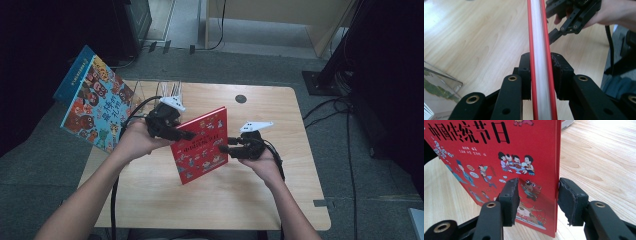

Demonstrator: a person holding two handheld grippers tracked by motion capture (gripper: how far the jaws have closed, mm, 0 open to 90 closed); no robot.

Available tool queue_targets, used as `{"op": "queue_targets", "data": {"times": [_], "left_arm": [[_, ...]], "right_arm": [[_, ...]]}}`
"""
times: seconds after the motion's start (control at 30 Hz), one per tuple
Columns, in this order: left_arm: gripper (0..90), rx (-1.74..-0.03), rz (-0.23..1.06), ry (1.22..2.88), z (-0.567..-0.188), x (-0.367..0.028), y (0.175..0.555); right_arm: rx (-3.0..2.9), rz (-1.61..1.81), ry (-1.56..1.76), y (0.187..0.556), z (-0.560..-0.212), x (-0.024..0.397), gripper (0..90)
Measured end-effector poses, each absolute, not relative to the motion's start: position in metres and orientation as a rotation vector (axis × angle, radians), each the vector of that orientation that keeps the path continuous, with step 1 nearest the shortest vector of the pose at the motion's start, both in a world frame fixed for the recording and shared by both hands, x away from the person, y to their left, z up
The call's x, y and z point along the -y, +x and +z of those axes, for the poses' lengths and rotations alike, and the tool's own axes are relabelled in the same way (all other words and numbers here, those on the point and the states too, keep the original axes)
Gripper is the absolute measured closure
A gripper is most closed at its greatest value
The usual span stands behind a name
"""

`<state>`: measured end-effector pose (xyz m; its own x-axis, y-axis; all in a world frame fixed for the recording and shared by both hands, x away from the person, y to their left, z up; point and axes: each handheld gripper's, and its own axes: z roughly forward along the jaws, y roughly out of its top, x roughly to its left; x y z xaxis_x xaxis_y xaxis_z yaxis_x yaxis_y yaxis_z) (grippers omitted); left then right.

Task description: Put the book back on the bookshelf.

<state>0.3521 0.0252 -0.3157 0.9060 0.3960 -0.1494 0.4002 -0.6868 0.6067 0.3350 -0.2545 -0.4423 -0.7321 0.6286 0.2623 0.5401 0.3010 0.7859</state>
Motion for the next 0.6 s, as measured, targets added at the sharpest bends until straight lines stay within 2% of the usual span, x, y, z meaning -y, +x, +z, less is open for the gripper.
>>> {"op": "queue_targets", "data": {"times": [0.1,0.27,0.6], "left_arm": [[72.4,-0.552,0.0,2.449,-0.309,-0.017,0.357],[78.3,-0.601,-0.088,2.504,-0.305,-0.009,0.365],[79.9,-0.649,-0.142,2.478,-0.303,-0.022,0.366]], "right_arm": [[-2.466,1.414,1.095,0.334,-0.441,0.252,51.2],[-2.477,1.4,1.077,0.332,-0.441,0.253,51.5],[-2.442,1.338,1.043,0.319,-0.45,0.272,47.7]]}}
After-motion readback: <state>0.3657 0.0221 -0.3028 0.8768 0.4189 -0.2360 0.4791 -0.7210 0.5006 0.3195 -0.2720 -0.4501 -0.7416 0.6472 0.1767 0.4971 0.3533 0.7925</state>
